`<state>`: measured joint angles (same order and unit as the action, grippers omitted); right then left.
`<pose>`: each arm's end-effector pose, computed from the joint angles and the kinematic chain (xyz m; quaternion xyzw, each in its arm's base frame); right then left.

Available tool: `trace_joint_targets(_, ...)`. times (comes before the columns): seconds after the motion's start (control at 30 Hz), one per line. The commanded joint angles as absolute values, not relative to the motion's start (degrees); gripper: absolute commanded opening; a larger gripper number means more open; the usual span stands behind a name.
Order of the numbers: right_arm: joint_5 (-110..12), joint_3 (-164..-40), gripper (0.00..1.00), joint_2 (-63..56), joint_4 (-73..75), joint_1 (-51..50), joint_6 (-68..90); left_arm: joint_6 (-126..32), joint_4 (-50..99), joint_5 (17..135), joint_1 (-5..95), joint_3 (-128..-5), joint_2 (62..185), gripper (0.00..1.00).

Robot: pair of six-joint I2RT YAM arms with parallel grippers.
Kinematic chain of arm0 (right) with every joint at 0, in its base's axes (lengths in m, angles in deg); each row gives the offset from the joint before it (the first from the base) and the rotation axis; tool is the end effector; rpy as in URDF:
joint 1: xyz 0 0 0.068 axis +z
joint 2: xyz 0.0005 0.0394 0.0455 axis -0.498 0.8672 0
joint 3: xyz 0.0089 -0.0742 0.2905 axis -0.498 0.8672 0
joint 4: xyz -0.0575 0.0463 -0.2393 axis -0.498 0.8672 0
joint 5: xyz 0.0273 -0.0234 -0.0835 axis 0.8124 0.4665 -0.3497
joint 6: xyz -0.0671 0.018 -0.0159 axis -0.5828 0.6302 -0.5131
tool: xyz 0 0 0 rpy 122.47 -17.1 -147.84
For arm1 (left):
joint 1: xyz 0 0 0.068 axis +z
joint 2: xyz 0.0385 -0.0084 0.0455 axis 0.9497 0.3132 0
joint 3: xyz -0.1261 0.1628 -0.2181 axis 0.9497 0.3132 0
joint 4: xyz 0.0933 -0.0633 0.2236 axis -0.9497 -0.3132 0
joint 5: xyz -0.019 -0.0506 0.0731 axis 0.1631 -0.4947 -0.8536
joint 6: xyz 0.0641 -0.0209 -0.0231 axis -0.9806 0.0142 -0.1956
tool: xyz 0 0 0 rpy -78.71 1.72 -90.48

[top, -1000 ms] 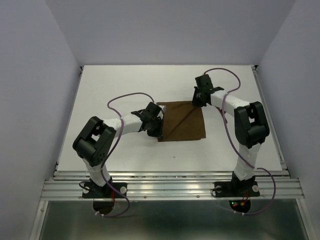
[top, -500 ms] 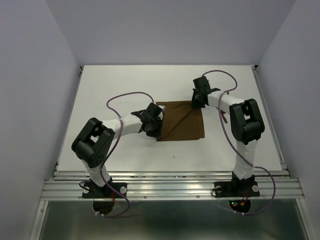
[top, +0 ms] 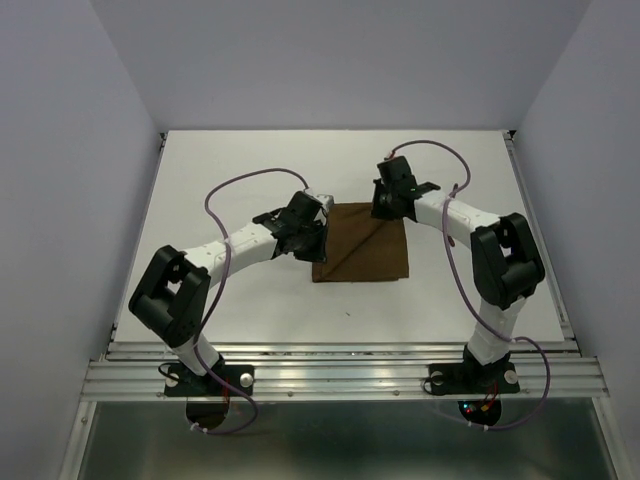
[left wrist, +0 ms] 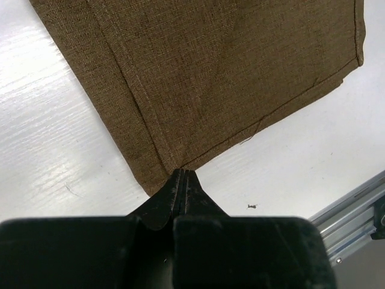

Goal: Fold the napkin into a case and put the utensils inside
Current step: Smooth out the upper triangle-folded napkin at the center of the board.

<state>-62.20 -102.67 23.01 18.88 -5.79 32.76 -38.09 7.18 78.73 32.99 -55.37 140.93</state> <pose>0.3883 0.1675 0.2220 0.0545 0.9363 0.1134 0.3280 0.2683 -0.2294 0.2371 0.1797 0.9093 -0.2569 0.2737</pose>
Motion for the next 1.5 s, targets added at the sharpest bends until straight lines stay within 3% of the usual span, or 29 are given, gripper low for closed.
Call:
trace_joint_targets(0.0,-60.31,-99.25,0.09,21.91,17.39,-2.98,34.06,-38.1,7.2,80.25,33.08,-57.02,140.35,0.0)
trace_joint_targets(0.17,-59.87,-98.54,0.07,24.73,18.44,-2.44,34.68,-37.13,6.59,79.63,34.3,-57.99,139.22,0.0)
trace_joint_targets(0.57,-60.57,-101.61,0.09,18.76,21.34,4.05,33.54,-37.04,4.91,79.19,41.95,-60.45,131.83,0.0)
trace_joint_targets(1.0,-60.57,-100.99,0.08,28.78,20.46,8.36,35.12,-35.46,6.05,81.29,48.45,-56.85,127.88,0.0)
trace_joint_targets(1.33,-68.56,-104.69,0.15,17.8,22.39,8.37,34.5,-35.64,6.93,84.38,49.87,-55.89,131.91,0.0)
trace_joint_targets(1.47,-69.36,-103.64,0.14,16.65,22.39,8.37,36.0,-34.23,8.95,84.38,49.86,-57.37,135.69,0.11)
